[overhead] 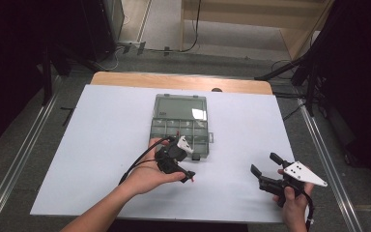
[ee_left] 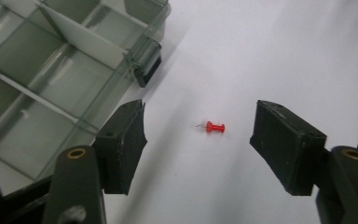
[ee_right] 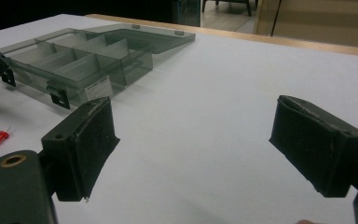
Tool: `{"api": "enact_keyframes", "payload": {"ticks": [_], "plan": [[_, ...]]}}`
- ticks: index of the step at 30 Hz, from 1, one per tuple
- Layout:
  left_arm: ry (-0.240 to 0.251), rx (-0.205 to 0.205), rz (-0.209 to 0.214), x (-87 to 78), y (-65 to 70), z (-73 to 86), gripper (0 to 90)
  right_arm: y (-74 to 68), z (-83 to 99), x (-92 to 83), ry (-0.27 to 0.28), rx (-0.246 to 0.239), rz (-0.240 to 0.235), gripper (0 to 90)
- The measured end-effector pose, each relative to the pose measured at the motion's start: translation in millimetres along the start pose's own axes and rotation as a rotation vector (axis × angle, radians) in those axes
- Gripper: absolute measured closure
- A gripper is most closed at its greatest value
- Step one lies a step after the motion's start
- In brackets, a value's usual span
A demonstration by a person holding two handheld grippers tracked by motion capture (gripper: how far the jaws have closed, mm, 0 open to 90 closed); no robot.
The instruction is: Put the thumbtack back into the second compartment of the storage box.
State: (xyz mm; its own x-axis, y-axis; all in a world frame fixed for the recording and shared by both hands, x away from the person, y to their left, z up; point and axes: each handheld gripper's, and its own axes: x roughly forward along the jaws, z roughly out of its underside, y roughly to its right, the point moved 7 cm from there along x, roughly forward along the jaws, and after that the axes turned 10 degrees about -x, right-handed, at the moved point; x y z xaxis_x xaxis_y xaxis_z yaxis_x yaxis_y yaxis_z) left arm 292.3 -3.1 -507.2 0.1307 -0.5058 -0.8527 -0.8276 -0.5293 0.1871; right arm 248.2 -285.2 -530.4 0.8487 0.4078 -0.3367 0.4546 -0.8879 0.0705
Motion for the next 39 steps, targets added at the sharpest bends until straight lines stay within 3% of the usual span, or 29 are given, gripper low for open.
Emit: {"api": "enact_keyframes", "payload": {"ticks": [8,13,16,27,39], "plan": [[-0.024,0.022,-0.001,12.7,8.0,4.4,55.7,0.0,0.3,0.3,-0.002,0.000,-0.002,14.2],[-0.037,0.028,0.006,20.3,13.0,5.3,63.8,0.1,0.6,0.4,-0.004,0.001,-0.002,14.2],[-0.058,0.057,0.001,25.2,15.6,6.8,68.6,0.0,0.8,0.5,-0.005,0.003,-0.003,14.3],[-0.083,0.109,-0.059,39.2,17.6,9.6,75.5,1.0,0.6,0.2,-0.001,-0.004,-0.001,14.2],[-0.084,0.108,-0.043,37.9,14.4,12.4,78.2,0.6,0.5,0.2,-0.003,-0.003,0.000,14.3]]}}
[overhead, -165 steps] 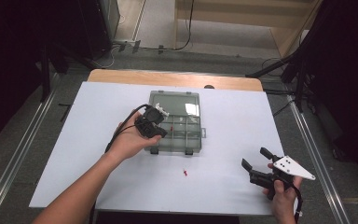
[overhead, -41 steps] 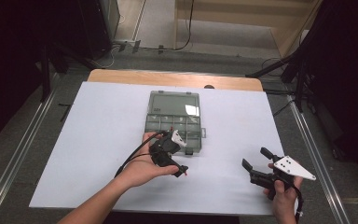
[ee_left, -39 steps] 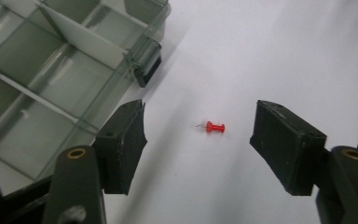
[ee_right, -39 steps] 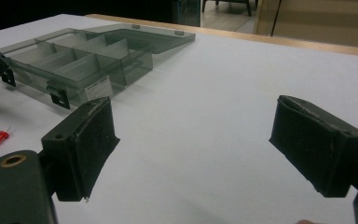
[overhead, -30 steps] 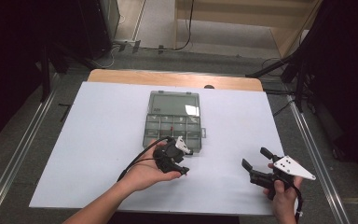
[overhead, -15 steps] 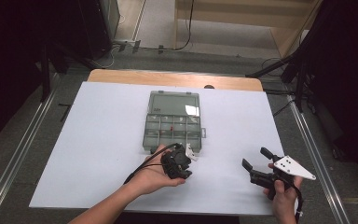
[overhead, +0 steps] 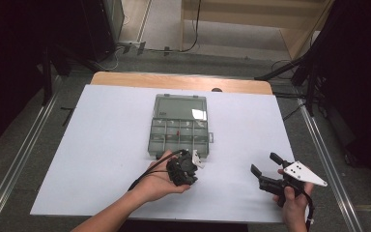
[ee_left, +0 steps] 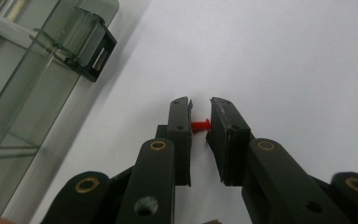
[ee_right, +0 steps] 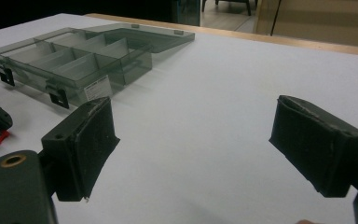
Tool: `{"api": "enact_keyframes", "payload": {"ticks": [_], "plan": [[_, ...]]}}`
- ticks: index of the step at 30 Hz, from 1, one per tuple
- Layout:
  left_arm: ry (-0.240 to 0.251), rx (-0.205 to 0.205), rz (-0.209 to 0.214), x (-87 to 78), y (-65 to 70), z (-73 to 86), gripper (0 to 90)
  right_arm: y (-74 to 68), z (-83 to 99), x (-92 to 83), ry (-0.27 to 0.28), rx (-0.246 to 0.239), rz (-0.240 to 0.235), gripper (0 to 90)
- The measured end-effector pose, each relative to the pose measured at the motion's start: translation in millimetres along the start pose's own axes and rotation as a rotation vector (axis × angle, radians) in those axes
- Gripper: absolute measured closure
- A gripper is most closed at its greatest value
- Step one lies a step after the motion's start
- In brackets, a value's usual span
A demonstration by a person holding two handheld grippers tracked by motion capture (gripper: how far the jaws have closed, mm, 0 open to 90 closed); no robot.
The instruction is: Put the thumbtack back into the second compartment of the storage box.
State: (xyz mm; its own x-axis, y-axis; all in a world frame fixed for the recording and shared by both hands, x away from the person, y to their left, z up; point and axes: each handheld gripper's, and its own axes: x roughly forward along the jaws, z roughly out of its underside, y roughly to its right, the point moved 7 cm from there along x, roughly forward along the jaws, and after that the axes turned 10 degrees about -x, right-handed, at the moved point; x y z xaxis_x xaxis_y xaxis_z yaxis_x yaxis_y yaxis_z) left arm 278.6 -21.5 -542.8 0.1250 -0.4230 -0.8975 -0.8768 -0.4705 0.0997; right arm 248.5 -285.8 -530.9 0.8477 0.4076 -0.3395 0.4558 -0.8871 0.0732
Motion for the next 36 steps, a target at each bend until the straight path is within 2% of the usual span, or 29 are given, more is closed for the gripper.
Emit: {"api": "enact_keyframes", "payload": {"ticks": [4,7,11,13,15,18,24,28,36], "plan": [[0.017,-0.027,0.013,-5.2,-4.7,-1.0,74.6,0.6,0.1,-0.3,0.001,0.000,0.001,14.3],[0.033,-0.042,0.023,-9.7,-5.9,-1.7,75.0,0.6,0.0,-0.2,0.002,-0.002,0.000,14.2],[0.010,-0.032,0.063,-10.2,-0.7,1.8,88.5,0.6,0.0,0.0,0.002,-0.002,0.000,14.2],[-0.015,-0.012,0.075,-7.6,2.6,4.2,90.0,0.6,-0.1,0.0,0.002,-0.003,0.000,14.3],[-0.031,0.004,0.067,-3.7,4.2,5.4,90.0,0.6,-0.1,0.0,0.002,-0.002,0.000,14.2],[-0.031,0.004,0.070,0.5,5.5,4.3,90.0,0.5,-0.3,-0.2,0.003,-0.004,0.001,14.3],[-0.021,-0.001,0.070,3.7,5.0,0.2,89.9,0.7,-0.3,-0.8,0.003,0.009,0.002,14.3],[-0.013,-0.018,0.071,6.3,3.2,-2.3,89.9,1.1,-0.2,-0.9,0.003,0.007,0.002,14.3],[-0.002,-0.023,0.061,8.0,-0.7,-7.7,89.5,1.6,-0.3,-1.5,0.003,0.004,0.003,14.3]]}}
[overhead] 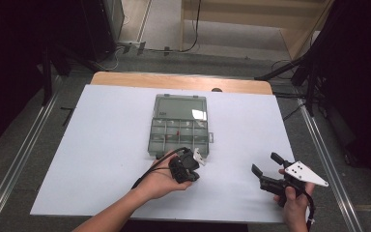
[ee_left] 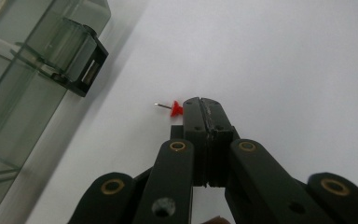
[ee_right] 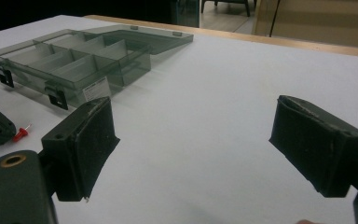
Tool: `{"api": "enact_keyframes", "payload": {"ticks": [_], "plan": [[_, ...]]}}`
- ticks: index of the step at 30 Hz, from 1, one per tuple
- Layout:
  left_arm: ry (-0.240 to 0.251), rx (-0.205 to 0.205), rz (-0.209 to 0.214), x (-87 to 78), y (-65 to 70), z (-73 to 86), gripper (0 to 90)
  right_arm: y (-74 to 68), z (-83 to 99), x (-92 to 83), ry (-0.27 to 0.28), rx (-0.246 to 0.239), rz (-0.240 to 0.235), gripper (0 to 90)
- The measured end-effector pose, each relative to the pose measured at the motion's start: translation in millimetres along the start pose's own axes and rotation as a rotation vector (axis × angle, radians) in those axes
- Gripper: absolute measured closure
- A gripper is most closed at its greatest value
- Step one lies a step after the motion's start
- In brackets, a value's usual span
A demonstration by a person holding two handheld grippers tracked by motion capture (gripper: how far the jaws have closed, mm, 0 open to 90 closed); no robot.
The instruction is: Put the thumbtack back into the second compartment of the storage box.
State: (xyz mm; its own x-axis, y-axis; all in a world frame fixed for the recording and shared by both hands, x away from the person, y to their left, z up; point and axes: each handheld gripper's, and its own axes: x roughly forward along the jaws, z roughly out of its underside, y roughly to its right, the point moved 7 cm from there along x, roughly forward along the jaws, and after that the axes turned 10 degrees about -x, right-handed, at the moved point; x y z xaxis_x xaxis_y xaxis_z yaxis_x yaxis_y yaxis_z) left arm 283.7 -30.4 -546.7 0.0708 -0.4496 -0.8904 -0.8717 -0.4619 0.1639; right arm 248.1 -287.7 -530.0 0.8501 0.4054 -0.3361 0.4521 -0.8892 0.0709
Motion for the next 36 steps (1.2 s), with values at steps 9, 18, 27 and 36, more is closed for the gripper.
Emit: {"api": "enact_keyframes", "payload": {"ticks": [9,18,27,36], "plan": [[0.064,-0.082,0.065,-12.7,-1.5,-8.0,71.8,0.6,0.1,0.0,0.001,0.002,0.002,14.3],[0.084,-0.208,-0.060,-3.9,0.0,-12.5,57.6,0.3,-0.4,-0.6,0.001,0.001,0.001,14.3],[0.058,-0.215,-0.105,3.0,-1.9,-8.5,57.5,0.6,-0.4,-1.0,0.002,0.001,0.000,14.3],[0.047,-0.198,-0.119,2.5,-6.0,-4.7,74.3,0.4,-0.2,-0.6,0.000,-0.001,0.000,14.2]]}}
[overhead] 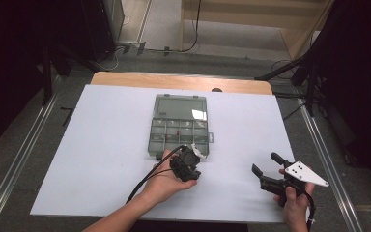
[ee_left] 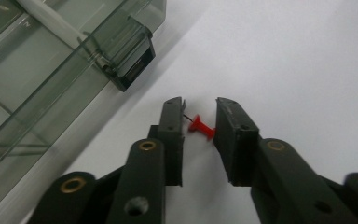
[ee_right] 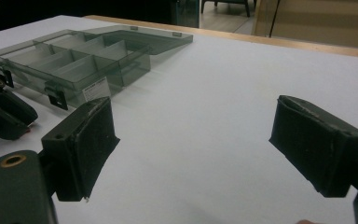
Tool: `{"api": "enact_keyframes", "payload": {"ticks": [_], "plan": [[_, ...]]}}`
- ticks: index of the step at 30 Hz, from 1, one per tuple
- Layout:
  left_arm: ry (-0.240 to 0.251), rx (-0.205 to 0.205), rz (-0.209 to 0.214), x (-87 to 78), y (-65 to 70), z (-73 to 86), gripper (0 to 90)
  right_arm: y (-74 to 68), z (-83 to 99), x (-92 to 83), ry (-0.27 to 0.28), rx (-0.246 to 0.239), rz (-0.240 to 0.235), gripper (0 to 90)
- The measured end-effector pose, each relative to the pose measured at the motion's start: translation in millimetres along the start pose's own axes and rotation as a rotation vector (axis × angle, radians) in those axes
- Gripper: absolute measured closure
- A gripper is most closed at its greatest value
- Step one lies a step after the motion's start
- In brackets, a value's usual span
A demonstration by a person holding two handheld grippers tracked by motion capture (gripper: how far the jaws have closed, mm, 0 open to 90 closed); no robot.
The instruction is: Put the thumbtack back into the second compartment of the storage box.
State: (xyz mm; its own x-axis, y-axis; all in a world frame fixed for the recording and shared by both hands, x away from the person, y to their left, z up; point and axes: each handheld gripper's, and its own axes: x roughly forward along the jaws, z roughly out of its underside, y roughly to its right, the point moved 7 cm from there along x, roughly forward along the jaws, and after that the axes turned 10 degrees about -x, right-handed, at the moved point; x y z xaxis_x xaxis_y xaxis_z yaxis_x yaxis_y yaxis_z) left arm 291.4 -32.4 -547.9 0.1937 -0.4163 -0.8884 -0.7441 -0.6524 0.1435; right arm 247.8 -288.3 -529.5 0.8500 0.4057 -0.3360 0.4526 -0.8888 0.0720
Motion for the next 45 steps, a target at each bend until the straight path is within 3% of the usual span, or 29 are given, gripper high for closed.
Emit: {"api": "enact_keyframes", "payload": {"ticks": [9,10,16,22,29,45], "plan": [[-0.005,0.053,0.027,-1.3,-1.0,2.6,76.1,-0.2,-0.1,0.1,0.001,0.000,-0.001,14.2],[-0.006,0.053,0.036,-1.6,-2.0,3.3,83.8,-0.1,0.1,0.0,0.000,0.000,0.000,14.2],[0.000,0.083,0.057,-2.7,-3.3,6.0,83.4,0.2,0.1,0.0,0.001,0.007,0.001,14.3],[-0.008,0.075,0.078,-1.4,-4.9,5.2,82.8,-0.7,0.0,0.9,0.000,0.001,-0.002,14.3],[-0.006,0.109,0.070,-1.5,-4.2,5.7,83.7,-2.3,-0.1,2.0,-0.002,-0.001,-0.004,14.2],[-0.008,0.122,0.096,-4.8,-4.3,4.4,84.0,-1.2,0.7,2.1,-0.002,0.002,-0.006,14.2]]}}
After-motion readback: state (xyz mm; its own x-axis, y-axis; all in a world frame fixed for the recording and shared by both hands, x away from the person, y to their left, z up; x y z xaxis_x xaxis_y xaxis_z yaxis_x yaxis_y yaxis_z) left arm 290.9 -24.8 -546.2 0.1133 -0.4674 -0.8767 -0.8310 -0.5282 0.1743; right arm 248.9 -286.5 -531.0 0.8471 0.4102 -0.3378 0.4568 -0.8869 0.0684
